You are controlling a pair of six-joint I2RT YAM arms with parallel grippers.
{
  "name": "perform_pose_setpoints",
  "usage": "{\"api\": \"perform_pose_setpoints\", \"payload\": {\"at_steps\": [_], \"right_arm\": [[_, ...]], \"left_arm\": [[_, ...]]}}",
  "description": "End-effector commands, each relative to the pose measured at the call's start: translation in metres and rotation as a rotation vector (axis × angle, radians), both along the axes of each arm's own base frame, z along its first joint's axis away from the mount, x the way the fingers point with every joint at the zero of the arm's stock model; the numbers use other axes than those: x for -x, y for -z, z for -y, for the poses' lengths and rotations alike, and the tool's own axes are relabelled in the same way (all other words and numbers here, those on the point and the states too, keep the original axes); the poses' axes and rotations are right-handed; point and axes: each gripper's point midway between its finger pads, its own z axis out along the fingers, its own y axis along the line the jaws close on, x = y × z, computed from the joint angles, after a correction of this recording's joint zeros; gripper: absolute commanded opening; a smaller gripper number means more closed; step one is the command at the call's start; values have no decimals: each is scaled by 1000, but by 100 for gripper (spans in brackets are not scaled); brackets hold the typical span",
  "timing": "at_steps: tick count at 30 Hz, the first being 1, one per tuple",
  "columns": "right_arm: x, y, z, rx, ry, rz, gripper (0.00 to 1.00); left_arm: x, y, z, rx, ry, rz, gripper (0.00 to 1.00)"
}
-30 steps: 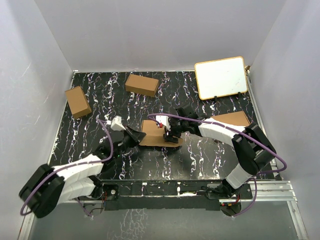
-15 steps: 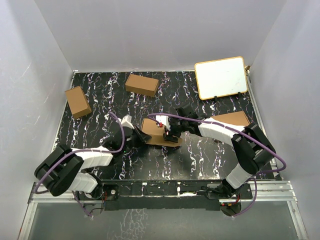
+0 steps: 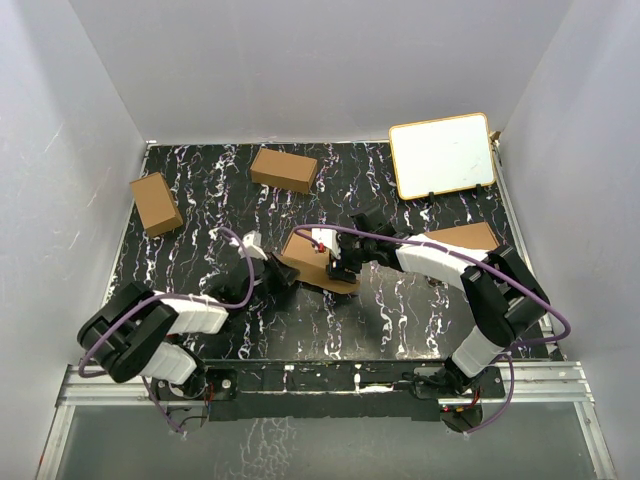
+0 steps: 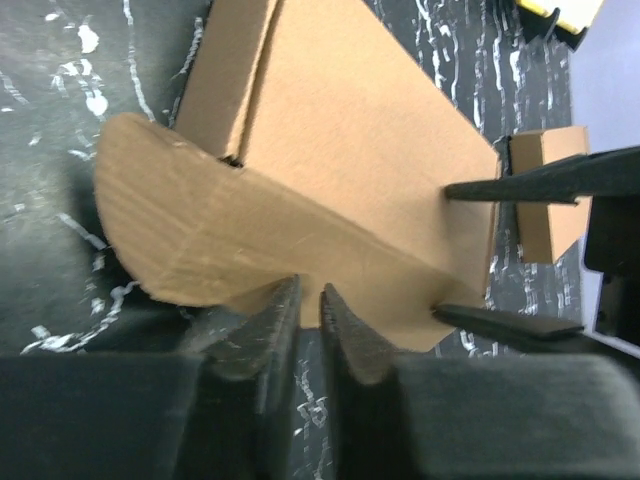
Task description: Fold the paper box
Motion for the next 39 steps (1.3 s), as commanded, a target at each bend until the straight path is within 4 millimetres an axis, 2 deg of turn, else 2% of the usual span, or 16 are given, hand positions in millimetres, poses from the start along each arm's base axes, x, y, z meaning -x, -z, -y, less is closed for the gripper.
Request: {"api": "perform_pose_setpoints", "payload": {"at_steps": [1, 2, 8, 12, 16, 21, 26, 28, 31, 33, 39], "right_arm": [[10, 16, 2, 37, 14, -84, 63], [10, 17, 2, 40, 15, -87, 63], [9, 21, 3, 50, 23, -95, 60], [9, 21, 4, 51, 26, -96, 60], [9, 22, 4, 53, 24, -97, 59], [11, 24, 4, 54, 18, -105, 58], [13, 25, 3, 54, 10, -109, 57], [14, 26, 3, 56, 7, -111, 57], [15, 26, 3, 57, 5, -113, 56], [16, 27, 2, 59, 2, -115, 55], [15, 27, 2, 61, 4, -114, 55]], "left_arm": [[-1, -19, -15, 33, -72, 46, 23], [-1, -23, -16, 53, -87, 37, 32], [-7, -38, -10, 173, -135, -9, 67], [-13, -32, -5, 175, -162, -67, 76], [-19, -21, -6, 156, -227, -156, 77], [-26, -9, -9, 151, -304, -220, 71], [-29, 5, -14, 98, -372, -302, 58], [-30, 9, -13, 87, -375, -313, 49], [-30, 12, -12, 85, -374, -323, 29], [-29, 14, -11, 87, -372, -332, 22], [-28, 15, -10, 89, -362, -336, 19]]}}
